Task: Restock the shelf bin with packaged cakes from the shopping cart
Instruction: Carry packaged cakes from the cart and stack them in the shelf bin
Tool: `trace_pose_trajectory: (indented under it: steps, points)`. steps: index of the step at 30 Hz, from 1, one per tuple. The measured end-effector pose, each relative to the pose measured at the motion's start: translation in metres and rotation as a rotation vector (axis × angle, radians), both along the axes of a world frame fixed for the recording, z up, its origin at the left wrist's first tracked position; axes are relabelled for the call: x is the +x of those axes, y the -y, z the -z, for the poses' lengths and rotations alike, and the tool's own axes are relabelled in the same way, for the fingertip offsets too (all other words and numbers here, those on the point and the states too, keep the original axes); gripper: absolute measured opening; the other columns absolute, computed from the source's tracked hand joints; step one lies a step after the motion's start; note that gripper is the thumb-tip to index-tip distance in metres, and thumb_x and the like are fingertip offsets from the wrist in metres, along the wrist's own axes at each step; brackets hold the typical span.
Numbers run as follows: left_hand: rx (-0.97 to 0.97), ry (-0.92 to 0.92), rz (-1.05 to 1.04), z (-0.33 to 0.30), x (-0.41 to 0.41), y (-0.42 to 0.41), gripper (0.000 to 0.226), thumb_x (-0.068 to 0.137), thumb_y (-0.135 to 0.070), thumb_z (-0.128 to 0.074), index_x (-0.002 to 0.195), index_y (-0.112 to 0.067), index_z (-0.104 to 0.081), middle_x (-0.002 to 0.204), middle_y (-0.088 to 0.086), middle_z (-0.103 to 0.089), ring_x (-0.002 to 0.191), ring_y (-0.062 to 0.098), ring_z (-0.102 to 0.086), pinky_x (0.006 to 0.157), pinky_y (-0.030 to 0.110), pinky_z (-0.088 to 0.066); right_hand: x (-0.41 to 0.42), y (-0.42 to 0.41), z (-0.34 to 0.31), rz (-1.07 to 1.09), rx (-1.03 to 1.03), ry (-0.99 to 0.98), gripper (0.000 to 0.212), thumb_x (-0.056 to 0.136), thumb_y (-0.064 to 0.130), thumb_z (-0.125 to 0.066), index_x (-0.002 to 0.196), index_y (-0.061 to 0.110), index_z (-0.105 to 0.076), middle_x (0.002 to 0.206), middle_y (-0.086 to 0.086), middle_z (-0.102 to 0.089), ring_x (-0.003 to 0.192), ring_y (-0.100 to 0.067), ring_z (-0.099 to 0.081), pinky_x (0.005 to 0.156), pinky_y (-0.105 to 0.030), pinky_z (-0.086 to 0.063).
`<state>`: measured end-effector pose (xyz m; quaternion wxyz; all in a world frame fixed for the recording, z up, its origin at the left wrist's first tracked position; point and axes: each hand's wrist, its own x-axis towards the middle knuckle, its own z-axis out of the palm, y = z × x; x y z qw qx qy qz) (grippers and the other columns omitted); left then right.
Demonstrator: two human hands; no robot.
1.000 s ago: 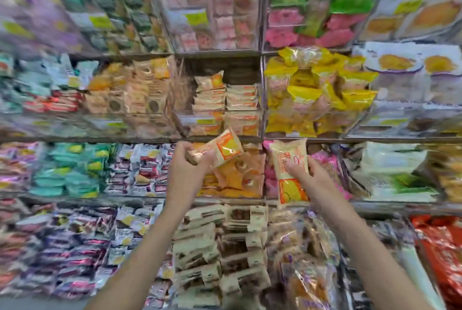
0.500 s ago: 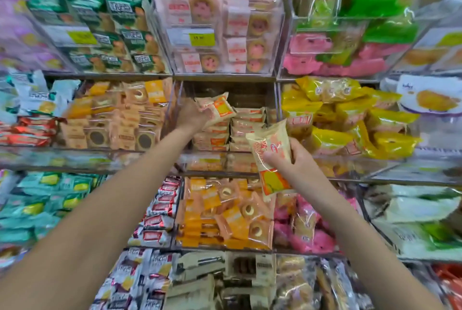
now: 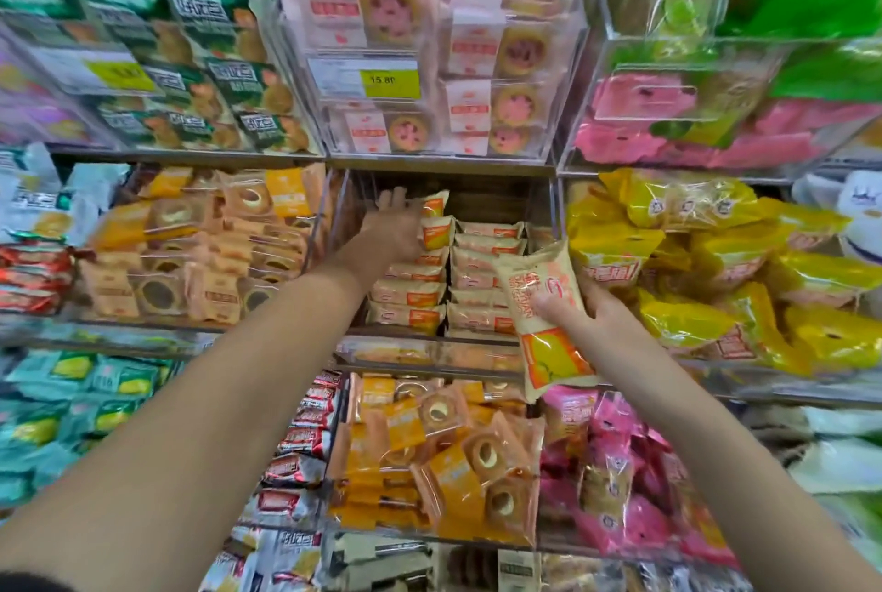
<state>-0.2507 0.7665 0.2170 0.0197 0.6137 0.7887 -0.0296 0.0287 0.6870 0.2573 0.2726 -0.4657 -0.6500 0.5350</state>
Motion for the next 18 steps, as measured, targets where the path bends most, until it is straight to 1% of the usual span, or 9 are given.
trace_pose_trajectory:
  steps: [1,2,5,9,11,13,16,18]
  points:
    - [-0.031,0.029,-0.004,0.0,-0.002,-0.002,0.062,0.087,-0.031,-0.056,0.141,-0.014,-0.03,0.145,0.013,-0.021,0.135,0.032,-0.02,0.109,0.047,-0.029,0.0,0.0,0.0,0.003,-0.006,-0.002,0.036,0.083,0.051,-0.059,0.114,0.042,-0.043,0.097,0.022,-0.06,0.082,0.001,-0.063,0.049,-0.006,-0.045]
    - [-0.041,0.014,0.006,-0.001,-0.003,-0.004,0.061,0.087,-0.031,-0.056,0.141,-0.014,-0.031,0.144,0.013,-0.023,0.134,0.032,-0.021,0.107,0.047,-0.032,0.0,0.0,0.0,0.006,-0.01,-0.003,0.037,0.082,0.052,-0.059,0.114,0.042,-0.042,0.098,0.021,-0.06,0.083,0.0,-0.064,0.05,-0.007,-0.046]
    - [-0.025,-0.097,0.084,-0.004,-0.007,-0.006,0.051,0.09,-0.028,-0.055,0.136,-0.014,-0.038,0.137,0.012,-0.037,0.128,0.029,-0.03,0.098,0.044,-0.041,0.0,0.001,0.0,0.001,-0.013,-0.01,0.041,0.081,0.054,-0.058,0.116,0.043,-0.042,0.1,0.021,-0.06,0.085,-0.001,-0.063,0.056,-0.011,-0.047]
    - [-0.001,-0.083,0.184,-0.01,-0.017,-0.006,0.043,0.091,-0.024,-0.054,0.131,-0.014,-0.044,0.129,0.009,-0.042,0.121,0.027,-0.036,0.09,0.042,-0.043,0.0,0.002,0.001,-0.007,-0.025,-0.016,0.04,0.08,0.055,-0.058,0.115,0.043,-0.043,0.1,0.021,-0.06,0.083,0.001,-0.064,0.054,-0.01,-0.047]
    - [0.017,-0.049,0.213,-0.012,-0.022,-0.007,0.043,0.091,-0.022,-0.053,0.132,-0.016,-0.044,0.13,0.007,-0.042,0.12,0.026,-0.037,0.091,0.042,-0.043,0.001,0.003,0.001,-0.002,-0.036,-0.027,0.034,0.081,0.053,-0.059,0.11,0.046,-0.045,0.101,0.02,-0.062,0.08,0.001,-0.066,0.055,-0.011,-0.048]
    - [0.021,-0.041,0.241,-0.013,-0.023,-0.01,0.043,0.091,-0.023,-0.052,0.134,-0.018,-0.043,0.133,0.005,-0.043,0.122,0.026,-0.038,0.096,0.043,-0.04,0.001,0.003,0.001,0.0,-0.049,-0.043,0.026,0.08,0.052,-0.06,0.102,0.047,-0.047,0.1,0.019,-0.064,0.076,0.003,-0.067,0.052,-0.01,-0.049]
    - [-0.02,-0.088,0.215,-0.013,-0.025,-0.014,0.047,0.092,-0.024,-0.051,0.137,-0.021,-0.039,0.142,0.004,-0.037,0.129,0.028,-0.033,0.108,0.048,-0.026,0.001,0.005,0.001,-0.003,-0.067,-0.056,0.023,0.08,0.052,-0.061,0.097,0.049,-0.047,0.1,0.018,-0.064,0.075,0.005,-0.067,0.052,-0.01,-0.049]
    - [-0.013,-0.125,0.162,-0.008,-0.023,-0.014,0.047,0.092,-0.025,-0.05,0.137,-0.023,-0.039,0.142,0.007,-0.032,0.131,0.031,-0.027,0.11,0.05,-0.02,0.001,0.006,-0.001,-0.006,-0.071,-0.068,0.025,0.075,0.055,-0.062,0.095,0.049,-0.047,0.099,0.017,-0.065,0.075,0.004,-0.067,0.052,-0.011,-0.05]
